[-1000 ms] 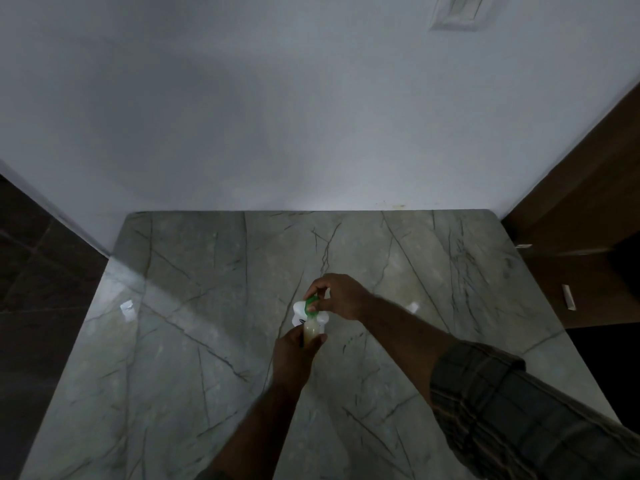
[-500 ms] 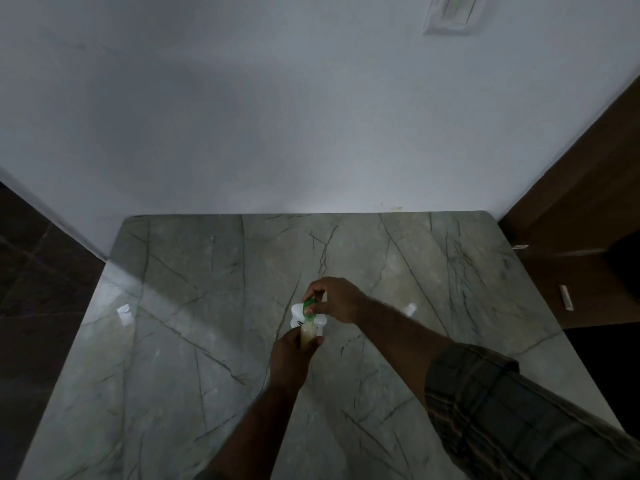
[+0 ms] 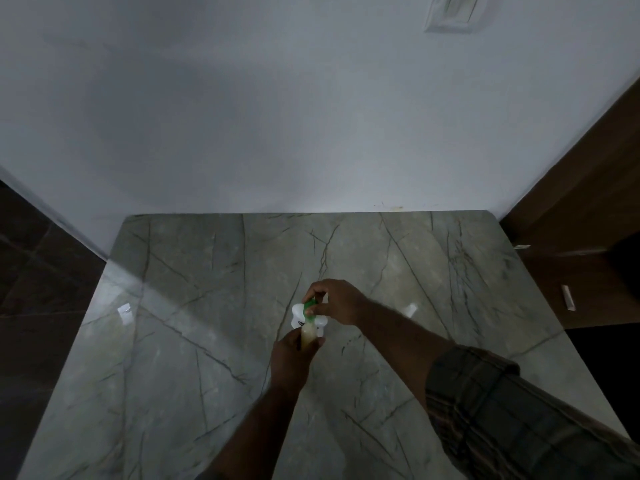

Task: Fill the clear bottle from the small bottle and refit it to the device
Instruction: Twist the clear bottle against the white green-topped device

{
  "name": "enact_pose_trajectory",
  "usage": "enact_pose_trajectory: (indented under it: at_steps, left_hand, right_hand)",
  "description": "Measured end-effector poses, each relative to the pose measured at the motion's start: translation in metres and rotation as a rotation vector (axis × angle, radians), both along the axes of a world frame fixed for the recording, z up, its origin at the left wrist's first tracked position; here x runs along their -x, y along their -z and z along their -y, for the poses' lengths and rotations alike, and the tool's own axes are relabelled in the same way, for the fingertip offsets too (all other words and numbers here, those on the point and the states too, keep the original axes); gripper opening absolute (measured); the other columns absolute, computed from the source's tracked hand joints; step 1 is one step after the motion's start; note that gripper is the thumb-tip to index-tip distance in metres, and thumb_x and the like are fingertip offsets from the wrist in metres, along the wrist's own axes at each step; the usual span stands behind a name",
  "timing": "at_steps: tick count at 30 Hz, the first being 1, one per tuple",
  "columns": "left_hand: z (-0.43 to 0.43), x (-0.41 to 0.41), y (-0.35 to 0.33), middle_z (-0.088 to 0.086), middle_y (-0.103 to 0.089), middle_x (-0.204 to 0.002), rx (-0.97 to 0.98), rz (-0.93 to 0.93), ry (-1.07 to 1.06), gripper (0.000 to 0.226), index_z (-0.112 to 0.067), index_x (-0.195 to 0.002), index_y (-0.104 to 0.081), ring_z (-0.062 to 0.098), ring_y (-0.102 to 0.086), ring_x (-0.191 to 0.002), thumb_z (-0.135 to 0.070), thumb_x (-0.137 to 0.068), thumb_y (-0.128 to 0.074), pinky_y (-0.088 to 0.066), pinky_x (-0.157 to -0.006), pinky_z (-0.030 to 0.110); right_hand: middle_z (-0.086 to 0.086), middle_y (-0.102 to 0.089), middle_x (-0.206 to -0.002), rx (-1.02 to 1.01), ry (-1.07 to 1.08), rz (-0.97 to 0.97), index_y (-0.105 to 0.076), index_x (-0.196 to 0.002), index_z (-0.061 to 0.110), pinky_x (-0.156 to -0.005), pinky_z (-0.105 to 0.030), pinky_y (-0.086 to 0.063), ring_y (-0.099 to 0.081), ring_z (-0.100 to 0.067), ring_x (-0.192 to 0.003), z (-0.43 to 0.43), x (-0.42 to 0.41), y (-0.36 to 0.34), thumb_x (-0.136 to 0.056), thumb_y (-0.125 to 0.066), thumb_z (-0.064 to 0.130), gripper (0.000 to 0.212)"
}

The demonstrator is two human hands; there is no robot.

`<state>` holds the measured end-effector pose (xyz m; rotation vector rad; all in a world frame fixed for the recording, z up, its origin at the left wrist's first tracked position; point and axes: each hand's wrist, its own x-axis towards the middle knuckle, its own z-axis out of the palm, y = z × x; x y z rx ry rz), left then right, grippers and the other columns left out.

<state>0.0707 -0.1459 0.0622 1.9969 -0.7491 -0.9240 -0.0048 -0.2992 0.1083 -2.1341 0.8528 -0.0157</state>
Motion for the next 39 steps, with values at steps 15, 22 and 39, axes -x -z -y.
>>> enact_pose_trajectory:
  at_steps: [15, 22, 39]
  left_hand:
    - [-0.002, 0.0, 0.002, -0.013, -0.062, -0.064, 0.016, 0.0, 0.013, 0.008, -0.02, -0.087, -0.071, -0.006, -0.055, -0.053, -0.027, -0.084, -0.075, -0.039, -0.05, 0.002]
    - [0.001, -0.002, -0.004, -0.012, -0.066, -0.069, 0.02, 0.012, 0.037, 0.007, -0.029, -0.084, -0.068, -0.005, -0.059, -0.061, -0.03, -0.085, -0.074, -0.041, -0.052, 0.005]
    - [0.0, 0.002, 0.0, -0.01, -0.066, -0.068, -0.015, 0.04, 0.027, 0.008, -0.028, -0.081, -0.067, 0.003, -0.06, -0.063, -0.031, -0.085, -0.073, -0.039, -0.055, 0.012]
  right_hand:
    - [0.001, -0.072, -0.103, -0.047, -0.001, 0.002, -0.073, -0.1, 0.021, -0.088, -0.036, -0.052, -0.065, -0.015, -0.095, 0.001, 0.001, 0.002, -0.079, -0.079, 0.026, 0.022]
    - [0.001, -0.071, -0.103, -0.01, -0.019, -0.004, -0.073, -0.099, 0.024, -0.082, -0.033, -0.049, -0.064, -0.014, -0.094, 0.006, -0.001, -0.007, -0.078, -0.079, 0.031, 0.023]
    - [0.0, -0.069, -0.106, -0.021, -0.001, 0.002, -0.074, -0.101, 0.021, -0.087, -0.036, -0.049, -0.062, -0.016, -0.098, 0.002, 0.002, 0.001, -0.078, -0.079, 0.029, 0.025]
